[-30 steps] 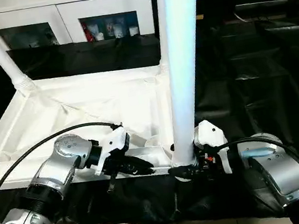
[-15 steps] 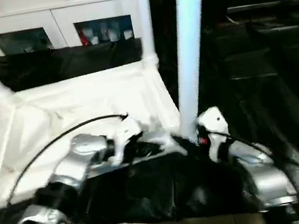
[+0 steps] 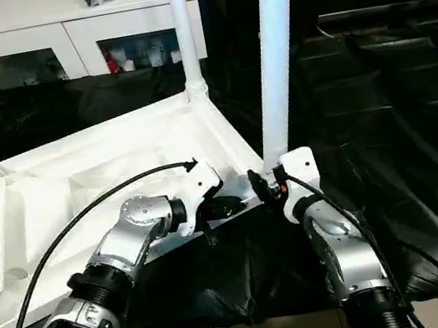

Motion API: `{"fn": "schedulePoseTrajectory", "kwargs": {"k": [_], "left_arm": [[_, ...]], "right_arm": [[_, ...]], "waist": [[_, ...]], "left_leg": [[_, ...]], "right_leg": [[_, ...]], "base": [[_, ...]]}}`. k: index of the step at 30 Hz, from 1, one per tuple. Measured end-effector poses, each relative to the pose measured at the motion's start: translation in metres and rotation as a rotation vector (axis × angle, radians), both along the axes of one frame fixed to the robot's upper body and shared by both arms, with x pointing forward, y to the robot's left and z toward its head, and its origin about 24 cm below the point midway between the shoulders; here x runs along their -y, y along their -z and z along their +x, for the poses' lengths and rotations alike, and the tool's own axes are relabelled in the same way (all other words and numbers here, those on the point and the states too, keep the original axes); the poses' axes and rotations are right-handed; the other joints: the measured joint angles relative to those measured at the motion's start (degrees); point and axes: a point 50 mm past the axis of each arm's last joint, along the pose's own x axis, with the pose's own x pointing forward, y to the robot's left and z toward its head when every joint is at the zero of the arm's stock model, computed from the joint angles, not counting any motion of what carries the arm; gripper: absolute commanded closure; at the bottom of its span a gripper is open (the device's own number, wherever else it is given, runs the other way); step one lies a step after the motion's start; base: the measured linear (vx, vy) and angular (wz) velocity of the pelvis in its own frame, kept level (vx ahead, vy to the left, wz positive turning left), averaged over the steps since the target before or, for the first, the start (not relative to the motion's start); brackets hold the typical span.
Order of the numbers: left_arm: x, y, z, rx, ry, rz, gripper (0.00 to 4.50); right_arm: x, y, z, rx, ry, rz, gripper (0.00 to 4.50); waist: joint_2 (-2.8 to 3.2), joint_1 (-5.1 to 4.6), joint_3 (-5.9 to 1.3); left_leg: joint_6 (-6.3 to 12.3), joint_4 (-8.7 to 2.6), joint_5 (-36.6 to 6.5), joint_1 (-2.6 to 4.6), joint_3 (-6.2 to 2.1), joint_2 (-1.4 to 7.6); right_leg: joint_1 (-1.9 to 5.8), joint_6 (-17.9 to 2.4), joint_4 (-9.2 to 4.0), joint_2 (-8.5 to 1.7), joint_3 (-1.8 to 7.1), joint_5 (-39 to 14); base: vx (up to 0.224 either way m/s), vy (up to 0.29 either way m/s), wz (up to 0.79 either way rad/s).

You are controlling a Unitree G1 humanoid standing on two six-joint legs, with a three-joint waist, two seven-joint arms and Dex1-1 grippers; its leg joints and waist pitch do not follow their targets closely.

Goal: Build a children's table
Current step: Rotate leg to tighten

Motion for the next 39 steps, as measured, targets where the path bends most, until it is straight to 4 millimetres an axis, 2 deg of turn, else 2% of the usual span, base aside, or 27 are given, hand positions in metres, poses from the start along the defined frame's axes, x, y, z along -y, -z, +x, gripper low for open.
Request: {"fn": "schedulePoseTrajectory", "kwargs": {"k": [4,5,8,9,11,18,20,22,27,35,36,39], "left_arm": [[-0.006,-0.002,-0.002,-0.004,0.056,-0.020,4.50],[-0.009,-0.002,-0.003,-0.010,0.078,-0.026,4.50],[-0.019,-0.003,-0.006,-0.023,0.148,-0.034,4.50],[-0.025,-0.005,-0.007,-0.023,0.169,-0.034,4.50],[-0.029,-0.006,-0.007,-0.028,0.198,-0.035,4.50],[-0.042,-0.005,-0.013,-0.060,0.316,-0.016,4.50],[-0.044,-0.005,-0.014,-0.061,0.334,-0.012,4.50],[-0.047,-0.005,-0.014,-0.066,0.351,-0.003,4.50],[-0.054,-0.006,-0.017,-0.082,0.409,0.008,4.50],[-0.059,-0.006,-0.018,-0.086,0.436,0.021,4.50],[-0.059,-0.006,-0.018,-0.087,0.438,0.022,4.50],[-0.060,-0.006,-0.018,-0.088,0.443,0.025,4.50]], "right_arm": [[0.006,-0.003,-0.006,0.015,-0.119,-0.022,0.49],[0.008,-0.005,-0.007,0.016,-0.165,-0.030,0.24],[0.007,-0.006,-0.014,0.013,-0.289,-0.017,0.14],[0.007,-0.008,-0.017,0.014,-0.347,-0.022,0.06],[0.008,-0.010,-0.020,0.011,-0.417,-0.033,0.06],[0.025,-0.017,-0.038,-0.054,-0.685,-0.119,0.06],[0.025,-0.018,-0.039,-0.060,-0.714,-0.117,0.06],[0.027,-0.019,-0.040,-0.072,-0.753,-0.130,0.34],[0.030,-0.023,-0.041,-0.097,-0.846,-0.159,0.68],[0.026,-0.023,-0.044,-0.117,-0.923,-0.150,1.25],[0.026,-0.022,-0.045,-0.119,-0.929,-0.149,1.48],[0.025,-0.022,-0.045,-0.122,-0.937,-0.146,1.59]], "waist": [[0.01,-0.04,0.01],[0.04,0.03,0.01],[0.25,0.68,-0.04],[0.27,1.05,-0.03],[0.26,1.27,-0.02],[0.08,2.14,0.21],[0.06,2.29,0.22],[0.07,2.46,0.22],[0.04,3.01,0.24],[0.02,3.04,0.24],[0.03,3.05,0.24],[0.03,3.01,0.24]], "left_leg": [[-0.01,-0.32,-0.02,-0.18,0.02,0.00],[-0.02,-0.40,-0.02,-0.20,0.02,0.01],[0.09,-0.60,0.04,-0.60,0.00,0.20],[0.30,-0.54,0.18,-0.77,0.01,0.22],[0.30,-0.27,0.17,-0.98,0.01,0.23],[0.01,0.12,0.00,-0.95,0.05,0.29],[0.00,0.19,0.00,-0.96,0.07,0.29],[0.00,0.23,0.00,-0.96,0.10,0.27],[0.02,0.23,0.01,-0.99,0.09,0.29],[0.05,0.27,0.03,-0.99,0.09,0.30],[0.05,0.28,0.02,-0.99,0.09,0.30],[0.03,0.31,0.02,-0.99,0.09,0.30]], "right_leg": [[-0.17,-0.39,0.00,0.01,-0.04,0.24],[-0.20,-0.40,0.01,0.01,-0.07,0.24],[-0.54,-0.29,0.12,0.13,-0.22,0.15],[-0.94,-0.31,0.33,0.15,-0.21,0.14],[-1.24,-0.45,0.74,0.12,-0.19,0.01],[-1.11,-0.52,0.92,0.08,-0.14,-0.02],[-1.09,-0.55,0.93,0.06,-0.11,0.01],[-1.09,-0.57,0.94,0.04,-0.09,0.02],[-1.11,-0.57,0.98,0.05,-0.12,0.02],[-1.11,-0.57,1.01,0.05,-0.13,0.02],[-1.10,-0.57,1.01,0.05,-0.13,0.02],[-1.09,-0.57,1.02,0.05,-0.12,0.02]], "base": [[0.000,0.000,0.00],[0.000,0.000,0.00],[0.000,0.000,0.00],[0.000,0.000,0.00],[0.000,0.000,0.00],[0.000,0.000,0.00],[0.000,0.000,0.00],[0.000,0.000,0.00],[0.000,0.000,0.00],[0.000,0.000,0.00],[0.000,0.000,0.00],[0.000,0.000,0.00]]}}
